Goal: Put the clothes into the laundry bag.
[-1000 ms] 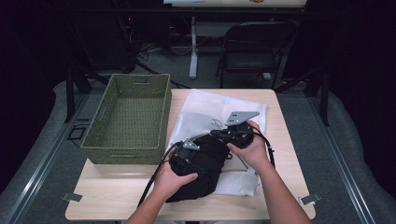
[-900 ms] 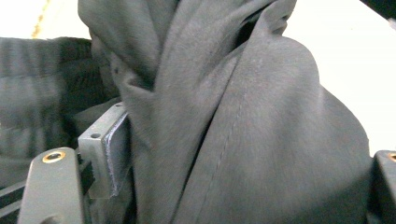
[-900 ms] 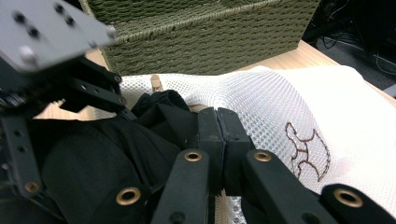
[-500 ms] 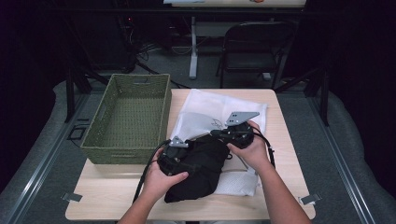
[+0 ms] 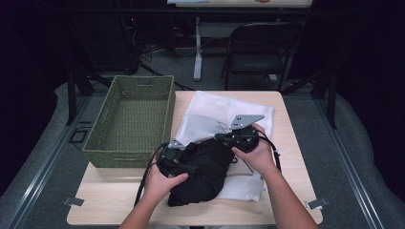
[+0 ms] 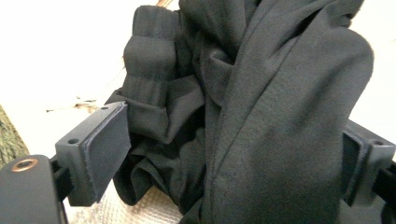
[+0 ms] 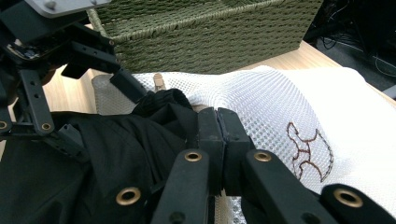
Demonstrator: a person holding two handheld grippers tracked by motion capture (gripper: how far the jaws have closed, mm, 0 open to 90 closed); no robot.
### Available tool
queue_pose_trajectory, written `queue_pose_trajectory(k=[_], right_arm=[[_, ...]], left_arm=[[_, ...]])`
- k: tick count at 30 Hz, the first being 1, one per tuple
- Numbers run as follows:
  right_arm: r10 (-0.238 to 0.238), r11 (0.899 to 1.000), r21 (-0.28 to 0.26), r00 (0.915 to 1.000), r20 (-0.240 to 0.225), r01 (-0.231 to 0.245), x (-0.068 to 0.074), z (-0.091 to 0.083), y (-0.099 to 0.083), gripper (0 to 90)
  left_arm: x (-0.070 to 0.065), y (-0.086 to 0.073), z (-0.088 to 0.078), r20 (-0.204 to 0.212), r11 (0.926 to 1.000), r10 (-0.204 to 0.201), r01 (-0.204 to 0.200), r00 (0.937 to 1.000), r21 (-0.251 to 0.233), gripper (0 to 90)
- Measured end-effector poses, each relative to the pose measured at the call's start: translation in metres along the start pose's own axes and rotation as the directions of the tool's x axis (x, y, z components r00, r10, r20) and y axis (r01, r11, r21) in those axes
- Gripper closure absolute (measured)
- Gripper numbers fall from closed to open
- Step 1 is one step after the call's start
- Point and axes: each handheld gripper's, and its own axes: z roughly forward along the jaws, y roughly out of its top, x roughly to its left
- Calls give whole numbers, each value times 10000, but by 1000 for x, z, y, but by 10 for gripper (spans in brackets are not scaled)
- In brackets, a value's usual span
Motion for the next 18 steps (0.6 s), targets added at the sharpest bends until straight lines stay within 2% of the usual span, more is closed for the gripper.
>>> queue_pose_trajectory(k=[3, 5, 9, 12, 18], right_arm=[[-3, 10000, 1, 10000, -9, 3, 0, 0, 0, 895], [-3, 10000, -3, 10000, -16, 3, 0, 0, 0, 895], [-5, 10000, -32, 10000, -21, 5, 0, -1, 0, 895], [8, 10000, -17, 10000, -26, -8, 0, -1, 0, 895], [-19, 10000, 36, 10000, -43, 19, 1, 0, 0, 895]], left_arm=[[-1, -1, 1, -188, 9999, 114, -114, 9998, 44, 122], [-3, -1, 2, -387, 9999, -42, 45, 9992, 93, 121], [-4, -2, 0, -643, 10000, 34, -32, 9979, 28, 119], [-5, -2, 2, -606, 10000, -58, 58, 9981, -5, 118], [-1, -4, 10, -381, 9996, -166, 175, 9991, 234, 102]])
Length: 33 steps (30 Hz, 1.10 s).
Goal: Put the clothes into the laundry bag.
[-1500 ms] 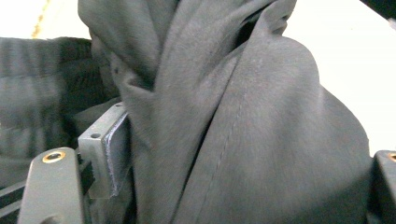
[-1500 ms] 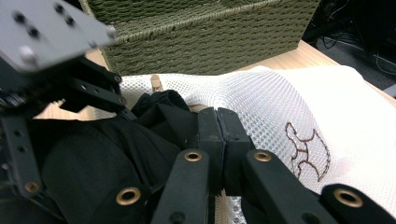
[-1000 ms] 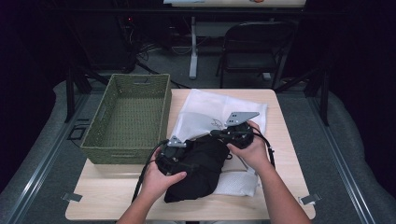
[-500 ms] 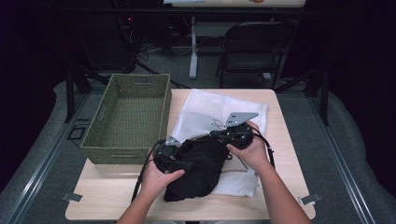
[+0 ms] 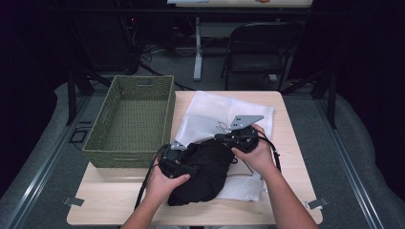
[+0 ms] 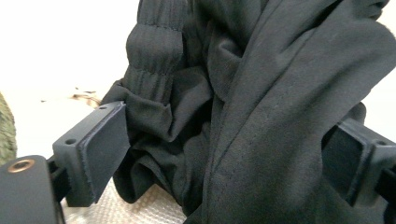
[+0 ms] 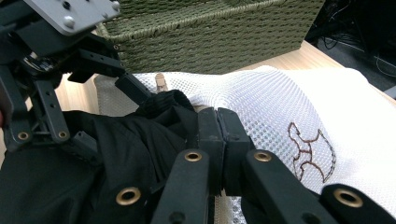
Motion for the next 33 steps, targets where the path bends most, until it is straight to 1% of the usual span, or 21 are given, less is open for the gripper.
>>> queue_pose_trajectory(k=[1, 2, 3, 4, 5, 6, 7, 9, 11, 13, 14, 15, 17, 19, 23, 24, 25, 28, 29, 30, 33], right_arm=[[-18, 10000, 15, 10000, -5, 18, 0, 0, 0, 895], [-18, 10000, 35, 10000, -10, 18, 0, 1, 0, 895], [-20, 10000, 21, 10000, -46, 20, 1, 1, 0, 895], [-20, 10000, 21, 10000, -46, 20, 1, 1, 0, 895], [-8, 10000, 3, 10000, -46, 8, 1, 1, 0, 895], [-3, 10000, -19, 10000, -63, 3, 1, 1, 0, 895], [13, 10000, -41, 10000, -79, -13, 1, 0, 1, 895], [23, 10000, -65, 10000, -86, -24, 1, 0, 1, 895], [30, 10000, -69, 10000, -89, -31, 1, 0, 1, 895], [2, 10000, -65, 10000, -93, -3, 1, 0, 1, 895], [-2, 10000, -60, 10000, -100, 1, 2, 0, 1, 895], [-13, 10000, -60, 10000, -84, 12, 2, 0, 1, 895], [-15, 10000, -60, 10000, -89, 15, 2, 0, 1, 895], [-17, 10000, -55, 10000, -88, 16, 2, 0, 1, 895], [-38, 10000, -36, 9999, -105, 38, 3, 1, 1, 895], [-38, 10000, -30, 9999, -107, 38, 3, 1, 1, 895], [-52, 10000, -37, 9999, -115, 52, 3, 1, 1, 895], [-49, 10000, -32, 9999, -120, 49, 3, 2, 1, 895], [-67, 10000, -31, 9999, -124, 67, 4, 2, 1, 895], [-67, 10000, -31, 9999, -124, 67, 4, 2, 1, 895], [-87, 10000, -25, 9999, -144, 86, 4, 2, 2, 895]], left_arm=[[1, -1, 2, 88, 10000, -37, 36, 10000, 23, 96], [1, -1, 4, 168, 9999, -161, 160, 9997, 33, 93], [3, -2, 6, 351, 9996, -153, 145, 9993, 229, 114], [4, -2, 7, 539, 9994, -239, 225, 9983, 276, 114], [5, -4, 9, 799, 9987, -452, 431, 9958, 284, 134], [6, -5, 10, 1021, 9989, -404, 376, 9940, 288, 184], [7, -6, 12, 1209, 9987, -475, 451, 9915, 227, 214], [8, -7, 13, 1387, 9988, -470, 451, 9892, 174, 269], [7, -8, 13, 1406, 9993, -379, 369, 9893, 96, 323], [5, -9, 14, 1389, 9992, -383, 389, 9896, -20, 337], [4, -10, 15, 1349, 9995, -305, 319, 9904, -78, 350], [4, -10, 15, 1365, 9994, -273, 297, 9903, -154, 396], [3, -12, 16, 1334, 9994, -59, 103, 9910, -319, 404], [2, -13, 16, 1340, 9991, -63, 119, 9910, -406, 430], [1, -13, 16, 1292, 9992, -6, 56, 9916, -387, 436], [0, -13, 16, 1362, 9992, 8, 47, 9907, -404, 451], [-1, -13, 17, 1349, 9989, 79, -16, 9908, -463, 483], [-2, -13, 17, 1454, 9991, -38, 98, 9894, -405, 575], [-2, -13, 16, 1492, 9992, -70, 129, 9888, -385, 621], [-2, -13, 16, 1506, 9992, -46, 104, 9886, -376, 621], [-4, -12, 14, 1414, 9990, 131, -70, 9899, -436, 681]])
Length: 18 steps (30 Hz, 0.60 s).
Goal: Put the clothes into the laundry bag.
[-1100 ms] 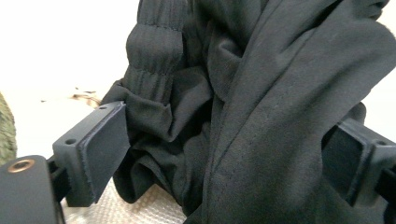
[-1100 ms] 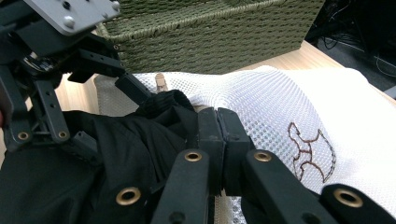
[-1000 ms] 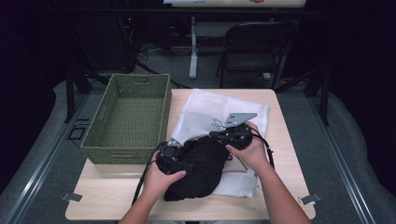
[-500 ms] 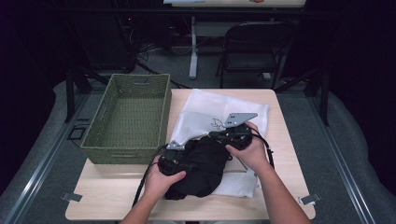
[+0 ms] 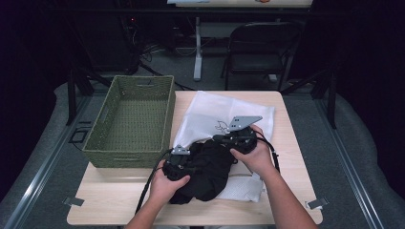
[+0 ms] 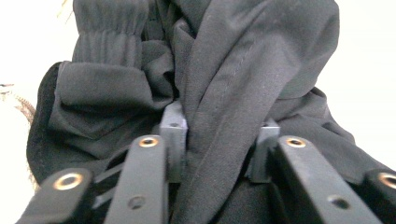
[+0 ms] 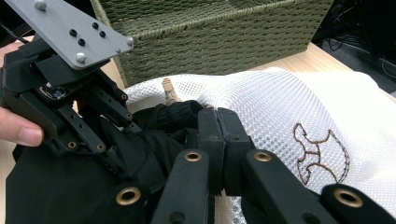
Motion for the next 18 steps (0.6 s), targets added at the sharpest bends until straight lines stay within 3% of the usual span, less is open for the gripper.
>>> queue_pose_trajectory(k=[2, 5, 10, 18], right_arm=[[33, 10000, 6, 10000, -13, -33, 1, 0, 0, 895], [1, 10000, 15, 10000, -66, -1, 1, 2, 0, 895], [39, 10000, -57, 10000, -90, -40, 2, 1, 1, 895], [99, 9999, -113, 9997, -240, -102, 2, 0, 1, 895]], left_arm=[[-3, 1, 0, -96, 9998, 186, -186, 9998, -28, 747], [-6, 5, 0, -129, 9994, 333, -335, 9994, -97, 772], [-10, 14, 2, 5, 9987, 379, -379, 9993, -355, 783], [-16, 31, 6, -64, 9979, 513, -515, 9987, -383, 787]])
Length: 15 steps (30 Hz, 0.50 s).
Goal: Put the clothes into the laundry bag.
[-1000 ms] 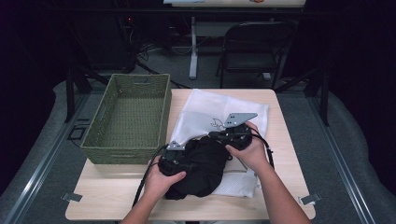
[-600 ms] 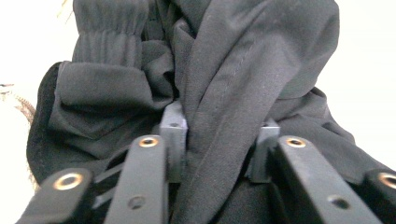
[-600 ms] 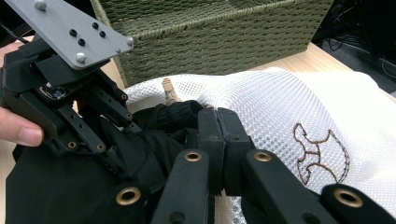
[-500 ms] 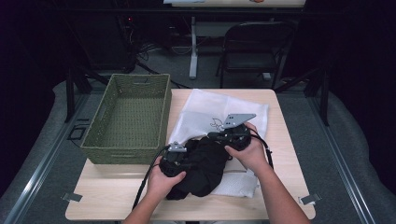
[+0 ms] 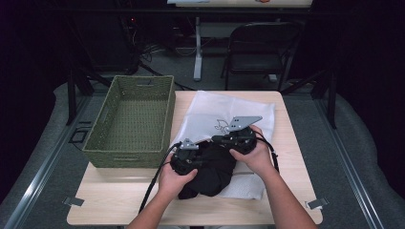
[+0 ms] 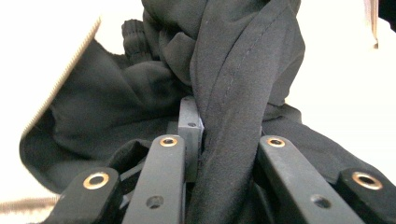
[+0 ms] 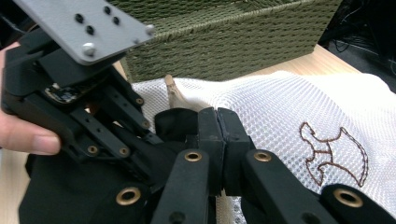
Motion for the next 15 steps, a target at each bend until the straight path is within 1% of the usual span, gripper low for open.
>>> queue_pose_trajectory(k=[3, 4, 6, 7, 9, 12, 15], right_arm=[[-35, 10000, -14, 10000, -23, 35, 1, 0, 1, 896], [-34, 10000, -24, 10000, -30, 34, 1, 0, 1, 895], [-17, 10000, -25, 10000, -26, 17, 1, 0, 1, 895], [-32, 10000, -31, 10000, -29, 32, 1, -1, 1, 895], [-21, 10000, -41, 10000, -26, 21, 1, -1, 1, 895], [-29, 10000, -31, 10000, -12, 29, 1, -1, 1, 895], [-52, 10000, -20, 10000, 22, 52, 0, -1, 0, 895]], left_arm=[[1, 5, 3, -120, 10000, 16, -17, 9999, -84, 787], [1, 7, 5, -106, 9999, -93, 91, 9999, -135, 787], [2, 10, 7, -131, 9999, -56, 55, 9999, -110, 787], [2, 10, 8, -121, 9997, -180, 178, 9998, -157, 786], [4, 12, 11, -131, 9996, -189, 186, 9997, -223, 785], [4, 12, 14, -222, 9993, -182, 175, 9996, -321, 779], [4, 12, 14, -284, 9995, 2, -11, 9996, -314, 758]])
